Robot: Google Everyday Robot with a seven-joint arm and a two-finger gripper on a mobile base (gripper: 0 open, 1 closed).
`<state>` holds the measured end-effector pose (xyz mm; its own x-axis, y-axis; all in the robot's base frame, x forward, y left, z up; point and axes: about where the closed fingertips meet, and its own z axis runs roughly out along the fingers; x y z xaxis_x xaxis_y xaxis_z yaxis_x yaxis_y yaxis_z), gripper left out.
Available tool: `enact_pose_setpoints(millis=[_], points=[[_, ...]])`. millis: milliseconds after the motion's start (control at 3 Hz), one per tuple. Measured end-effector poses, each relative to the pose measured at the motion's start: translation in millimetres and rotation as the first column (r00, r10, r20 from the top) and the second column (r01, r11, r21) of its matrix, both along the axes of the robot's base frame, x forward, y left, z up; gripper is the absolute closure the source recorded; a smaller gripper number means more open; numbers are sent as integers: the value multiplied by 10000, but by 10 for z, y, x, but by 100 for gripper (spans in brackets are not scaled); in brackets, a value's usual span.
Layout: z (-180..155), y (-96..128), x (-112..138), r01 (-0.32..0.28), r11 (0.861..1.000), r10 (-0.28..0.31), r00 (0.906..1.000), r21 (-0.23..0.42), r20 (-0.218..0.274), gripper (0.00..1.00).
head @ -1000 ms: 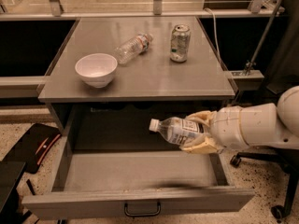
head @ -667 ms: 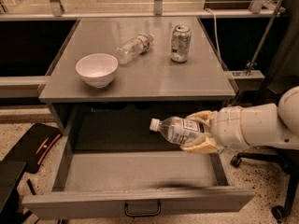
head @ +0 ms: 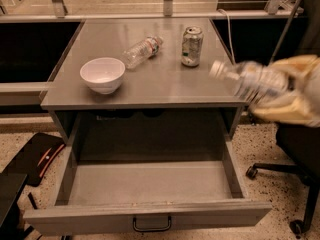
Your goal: Pick blue plastic bottle from top drawer and place on counter
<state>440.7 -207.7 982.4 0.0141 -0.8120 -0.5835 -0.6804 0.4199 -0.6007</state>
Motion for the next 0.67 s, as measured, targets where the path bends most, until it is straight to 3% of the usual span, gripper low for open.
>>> enact_pose_setpoints(millis=[333,667], points=[[1346,-431,-377,2217,9730,-2023,9528,-635,2265,100],[1616,-295,-436,2215,9723,-1941,9434,-751,2690,100]])
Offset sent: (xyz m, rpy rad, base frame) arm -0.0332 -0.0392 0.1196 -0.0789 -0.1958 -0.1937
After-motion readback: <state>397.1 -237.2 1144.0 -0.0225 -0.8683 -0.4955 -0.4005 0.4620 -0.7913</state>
